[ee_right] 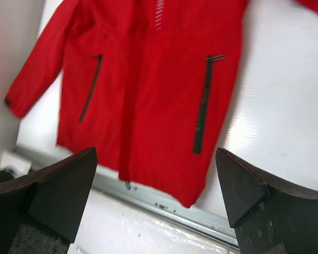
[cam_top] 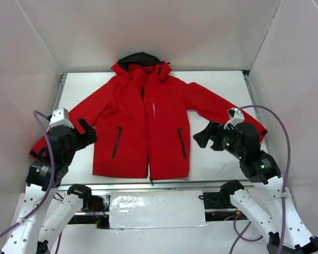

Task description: Zip up the jacket

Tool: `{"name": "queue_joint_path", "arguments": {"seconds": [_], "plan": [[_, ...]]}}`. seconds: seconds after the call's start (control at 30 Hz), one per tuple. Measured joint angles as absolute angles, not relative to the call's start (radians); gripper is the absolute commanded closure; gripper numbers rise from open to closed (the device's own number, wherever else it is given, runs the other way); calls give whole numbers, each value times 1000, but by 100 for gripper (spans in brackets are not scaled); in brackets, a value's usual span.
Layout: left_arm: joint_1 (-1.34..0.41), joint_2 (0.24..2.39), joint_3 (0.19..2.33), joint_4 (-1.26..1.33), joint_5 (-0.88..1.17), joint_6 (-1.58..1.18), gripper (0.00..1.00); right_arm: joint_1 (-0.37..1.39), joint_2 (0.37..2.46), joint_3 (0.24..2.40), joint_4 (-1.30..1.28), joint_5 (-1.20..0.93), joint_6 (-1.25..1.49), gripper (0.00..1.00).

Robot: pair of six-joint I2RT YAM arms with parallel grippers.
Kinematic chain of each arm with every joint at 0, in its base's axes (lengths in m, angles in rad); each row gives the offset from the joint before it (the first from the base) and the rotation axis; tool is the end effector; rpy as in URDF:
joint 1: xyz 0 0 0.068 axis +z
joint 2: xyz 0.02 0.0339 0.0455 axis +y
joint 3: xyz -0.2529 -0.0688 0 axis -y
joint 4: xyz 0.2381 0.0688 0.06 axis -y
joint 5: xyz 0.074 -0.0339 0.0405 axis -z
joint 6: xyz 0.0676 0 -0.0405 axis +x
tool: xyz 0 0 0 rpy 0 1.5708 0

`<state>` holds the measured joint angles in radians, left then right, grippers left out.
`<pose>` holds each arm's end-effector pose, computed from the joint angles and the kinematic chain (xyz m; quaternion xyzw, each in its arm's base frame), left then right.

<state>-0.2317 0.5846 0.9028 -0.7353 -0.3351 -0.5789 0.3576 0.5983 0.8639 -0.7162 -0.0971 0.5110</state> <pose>0.1438 -0.0111 0.3287 -0.2323 0.7983 -0.0836 0.5493 0.1403 0.0594 0.3148 0.0391 0.8457 0.2606 0.4641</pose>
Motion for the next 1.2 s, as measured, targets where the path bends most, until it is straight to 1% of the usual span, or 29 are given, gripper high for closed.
{"name": "queue_joint_path", "arguments": {"seconds": [0.13,0.2,0.27,0.33,0.4,0.5,0.53,0.6,0.7,0.77,0.8,0.87,1.0,1.07,1.13,1.2], "plan": [[-232,585,903,-734,-334,-579,1,374,612,854,-657,-242,495,0],[-232,589,903,-732,-332,-579,1,447,641,844,-612,-284,507,0],[-232,596,903,-733,-332,-579,1,624,723,855,-577,-221,529,0],[-232,604,903,-733,-332,-579,1,836,890,903,-569,-97,559,0],[-232,609,903,-733,-332,-579,1,993,1097,977,-569,28,606,2],[-232,607,903,-733,-332,-579,1,1120,1367,1061,-585,207,683,14],[-232,605,903,-733,-332,-579,1,1146,1436,1082,-601,255,709,21],[-232,603,903,-732,-332,-579,1,1185,1559,1122,-631,323,749,24],[-232,602,903,-732,-332,-579,1,1209,1666,1140,-639,371,789,33],[-232,602,903,-732,-331,-579,1,1211,1694,1139,-637,378,804,46],[-232,602,903,-732,-329,-578,1,1211,1698,1137,-633,378,811,58],[-232,602,903,-732,-327,-577,1,1211,1698,1132,-623,381,829,65],[-232,602,903,-732,-324,-577,1,1211,1698,1092,-595,387,850,68],[-232,602,903,-732,-323,-576,1,1211,1698,1066,-589,386,854,67],[-232,602,903,-732,-322,-577,1,1211,1698,1047,-585,385,859,62],[-232,602,903,-732,-322,-576,1,1211,1697,1035,-577,378,864,58]]}}
